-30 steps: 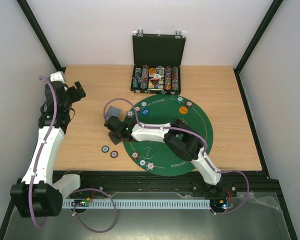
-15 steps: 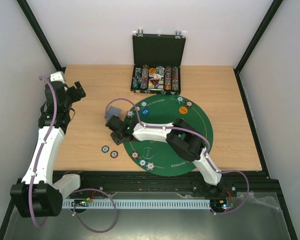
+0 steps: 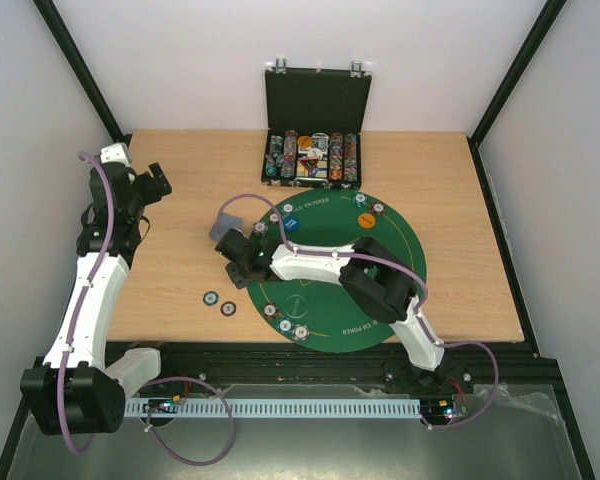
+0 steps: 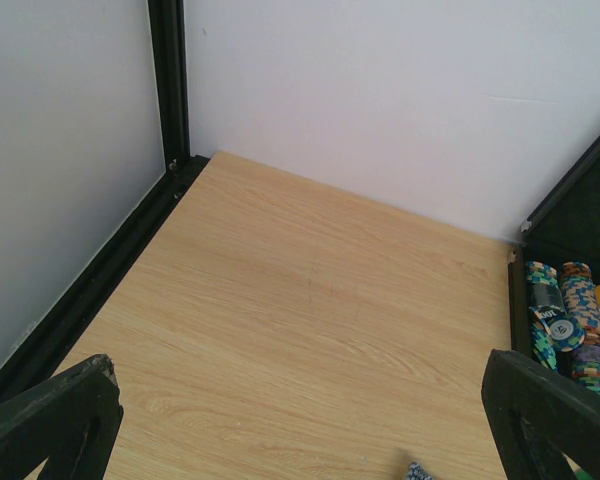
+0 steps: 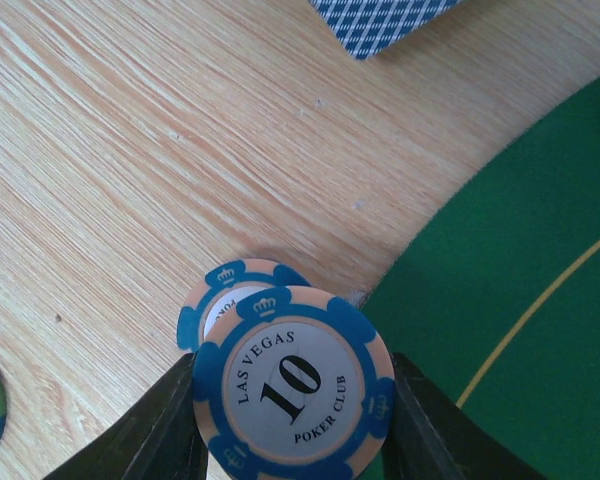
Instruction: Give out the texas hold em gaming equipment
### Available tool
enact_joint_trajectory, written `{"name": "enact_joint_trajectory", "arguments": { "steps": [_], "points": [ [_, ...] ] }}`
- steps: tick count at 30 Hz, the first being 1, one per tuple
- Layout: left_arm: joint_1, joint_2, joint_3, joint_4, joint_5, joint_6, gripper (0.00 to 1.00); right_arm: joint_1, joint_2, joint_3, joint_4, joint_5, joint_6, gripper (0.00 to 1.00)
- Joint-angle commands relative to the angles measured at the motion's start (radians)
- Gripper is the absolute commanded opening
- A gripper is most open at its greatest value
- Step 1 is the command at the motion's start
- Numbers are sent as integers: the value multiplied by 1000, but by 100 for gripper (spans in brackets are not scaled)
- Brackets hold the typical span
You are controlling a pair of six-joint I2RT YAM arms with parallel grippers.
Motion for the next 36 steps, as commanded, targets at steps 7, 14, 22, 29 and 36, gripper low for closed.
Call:
{"name": "enact_joint_trajectory", "arguments": {
  "steps": [7,14,22,29,36],
  "points": [
    [3,-4,-12,20,2,5,99,-2,-1,19,-4,-49,-38,38],
    [3,-4,-11,19,1,6,100,-3,31,59,-7,-47,-48,38],
    [3,-3,-11,18,1,5,100,-2,77,93,-33,-29,-57,42],
    [3,-3,-12,18,1,4,100,-2,63,51,-30,-40,-50,51],
    [3,-4,-11,18,0,5,100,7,51,28,-32,-32,-56,57]
  ]
}}
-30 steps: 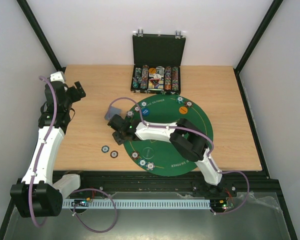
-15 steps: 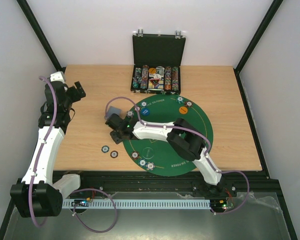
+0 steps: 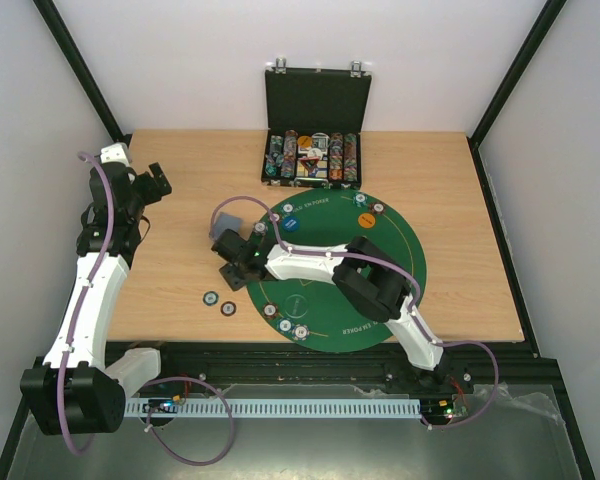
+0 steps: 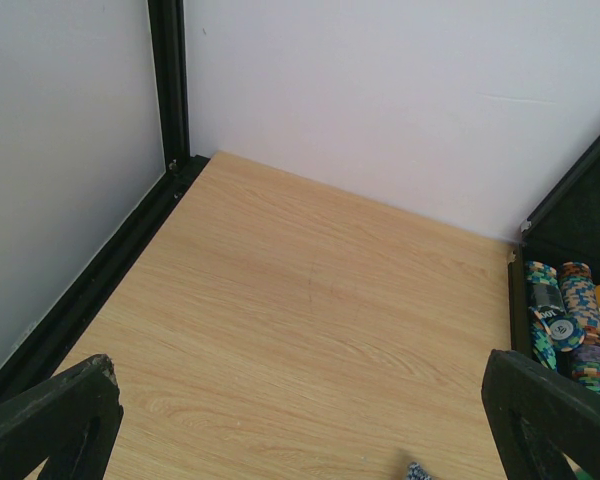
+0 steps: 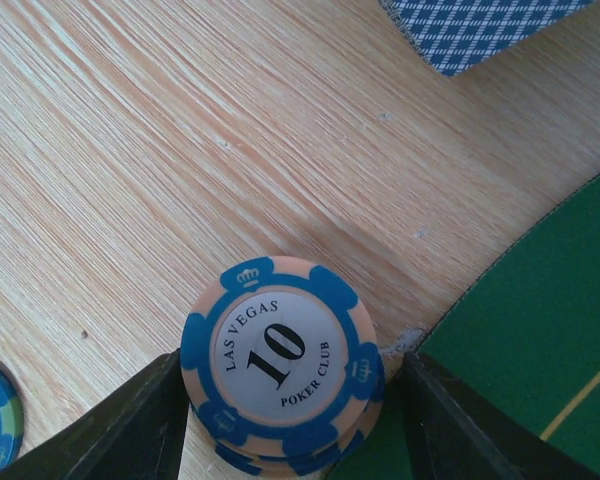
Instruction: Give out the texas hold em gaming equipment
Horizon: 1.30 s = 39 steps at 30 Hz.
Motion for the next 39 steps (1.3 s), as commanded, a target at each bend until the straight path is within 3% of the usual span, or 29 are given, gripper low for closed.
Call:
{"name": "enact_joint_trajectory", "arguments": {
  "steps": [1,5,14,18,28,39],
  "points": [
    [3,-4,-12,18,0,4,99,8,-1,-19,-33,25,-6,58],
    [4,-3,-11,17,0,5,99,9,5,-52,-24,29,-6,57],
    [3,-6,-11,19,-2,5,99,9,9,-82,-35,51,11,34],
    [3,-6,-11,19,-2,4,99,10,-28,-91,-24,55,17,28],
    [3,-6,-12,19,-5,5,100,12,-108,-27,-10,81,29,27],
    [3,-7,-13,18,-5,4,99,-13,-149,-83,17,100,53,27]
  ]
}}
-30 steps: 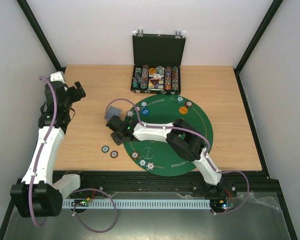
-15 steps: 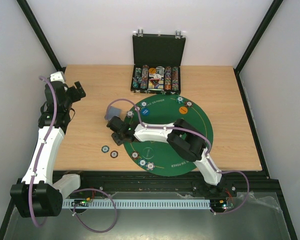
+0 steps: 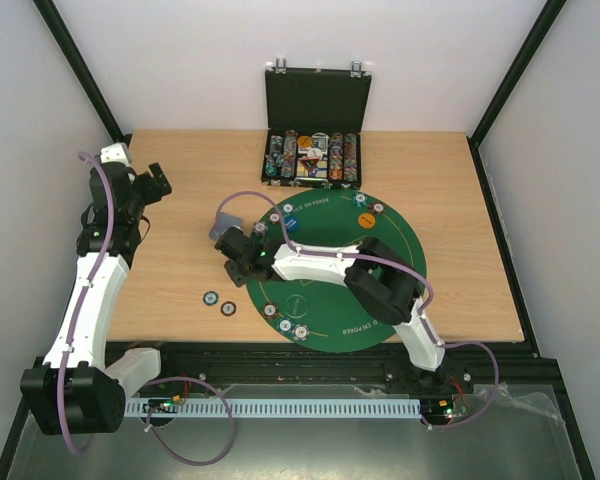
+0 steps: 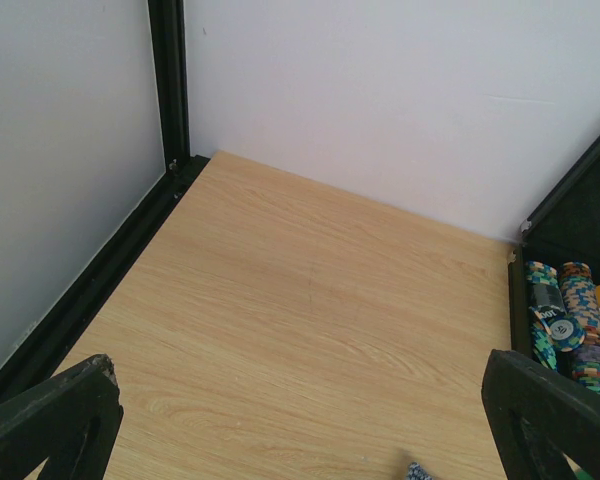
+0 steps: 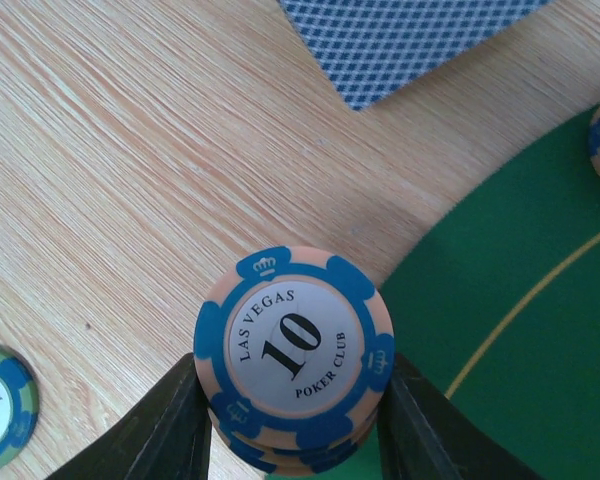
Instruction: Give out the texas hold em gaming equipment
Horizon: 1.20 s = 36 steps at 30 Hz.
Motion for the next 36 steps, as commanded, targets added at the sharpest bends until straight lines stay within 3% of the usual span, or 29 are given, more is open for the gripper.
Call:
{"name": "enact_joint_trajectory", "arguments": {
  "steps": [1,13,24,36],
  "points": [
    [3,-7,-13,19,-5,5,99,-23,-77,-44,2,34,30,27],
    [4,-6,-13,19,-5,4,100,-174,-210,-261,67,50,38,27],
    [3,-2,-12,18,-6,4,99,-472,-323,-438,113,59,-24,27],
    [3,0,-14,19,-6,4,100,-710,-440,-558,135,42,-55,27]
  ]
}}
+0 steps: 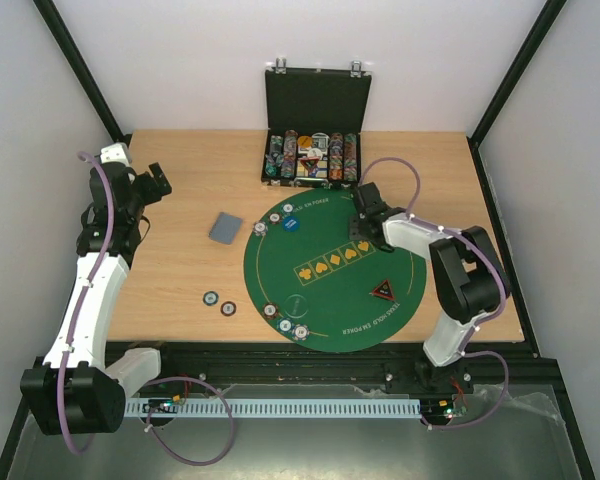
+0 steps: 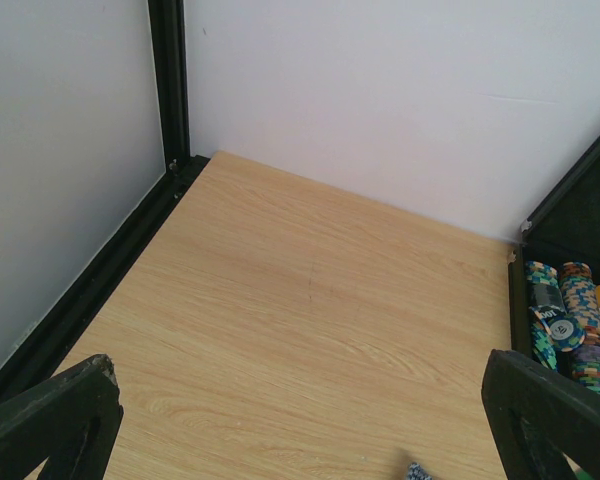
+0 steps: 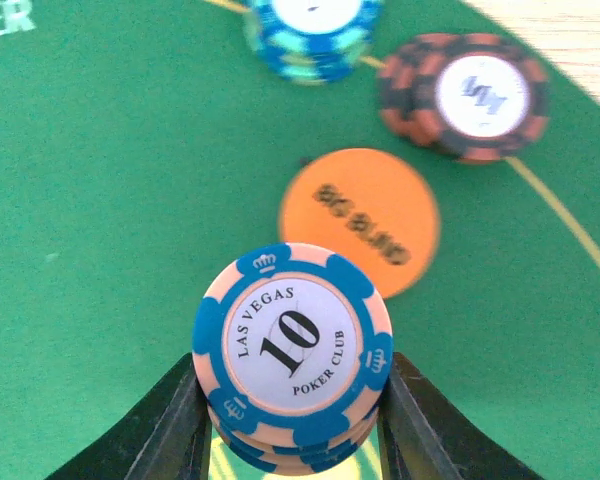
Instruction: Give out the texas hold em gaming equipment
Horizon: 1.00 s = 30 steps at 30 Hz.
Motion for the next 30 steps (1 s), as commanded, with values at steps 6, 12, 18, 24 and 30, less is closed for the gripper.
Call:
{"name": "enact_joint_trajectory", "arguments": {
  "steps": [6,12,18,24,30],
  "points": [
    [4,2,-13,19,-5,5,100,-139,-91,-58,28,10,-47,28],
    [3,2,-13,18,-6,4,99,-222,-74,-56,52,-22,-53,28],
    [3,2,-12,19,-6,4,100,-237,-21,-33,64,-12,-59,28],
    [3,2,-12,19,-5,6,100,-248,16,-30,92,-28,-55,28],
    [3,2,-13,19,-5,7,100,-252,44,-16,102,-26,-58,28]
  ]
}}
